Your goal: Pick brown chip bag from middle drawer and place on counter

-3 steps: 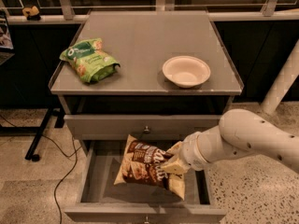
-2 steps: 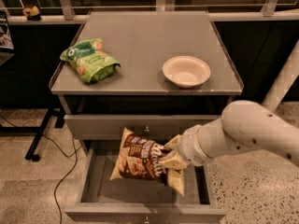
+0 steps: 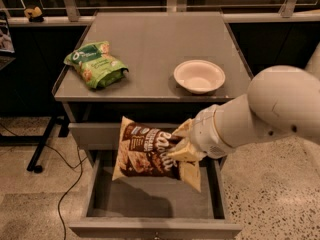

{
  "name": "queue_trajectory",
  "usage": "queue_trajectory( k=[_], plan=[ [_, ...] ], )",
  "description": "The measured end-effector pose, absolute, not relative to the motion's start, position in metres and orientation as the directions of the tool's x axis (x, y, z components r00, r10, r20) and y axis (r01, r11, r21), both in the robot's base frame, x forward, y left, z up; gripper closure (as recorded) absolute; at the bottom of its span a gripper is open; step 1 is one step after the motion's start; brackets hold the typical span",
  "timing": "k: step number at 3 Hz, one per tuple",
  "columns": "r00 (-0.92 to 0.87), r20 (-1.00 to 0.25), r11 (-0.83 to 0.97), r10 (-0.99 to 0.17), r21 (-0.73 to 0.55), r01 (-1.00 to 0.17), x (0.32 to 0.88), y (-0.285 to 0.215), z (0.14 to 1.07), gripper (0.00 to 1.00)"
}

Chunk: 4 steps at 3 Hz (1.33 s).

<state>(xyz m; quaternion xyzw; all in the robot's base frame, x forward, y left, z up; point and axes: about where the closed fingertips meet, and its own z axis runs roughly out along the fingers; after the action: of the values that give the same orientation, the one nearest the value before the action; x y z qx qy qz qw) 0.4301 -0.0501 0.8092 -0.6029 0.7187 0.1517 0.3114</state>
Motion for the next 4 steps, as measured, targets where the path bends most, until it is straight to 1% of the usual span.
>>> queue_trajectory(
  k=[2,3,4],
  plan=[
    [0.042,-0.587,0.184,-0.809,-0.32,-0.929,0.429,-0.045,0.902,1.0],
    [0.042,-0.587,0.184,-0.808,-0.32,-0.929,0.429,-0.044,0.902,1.0],
    [0.069,-0.605,0.202,-0.793,-0.367,-0.908,0.436,-0.043,0.922,1.0]
  ],
)
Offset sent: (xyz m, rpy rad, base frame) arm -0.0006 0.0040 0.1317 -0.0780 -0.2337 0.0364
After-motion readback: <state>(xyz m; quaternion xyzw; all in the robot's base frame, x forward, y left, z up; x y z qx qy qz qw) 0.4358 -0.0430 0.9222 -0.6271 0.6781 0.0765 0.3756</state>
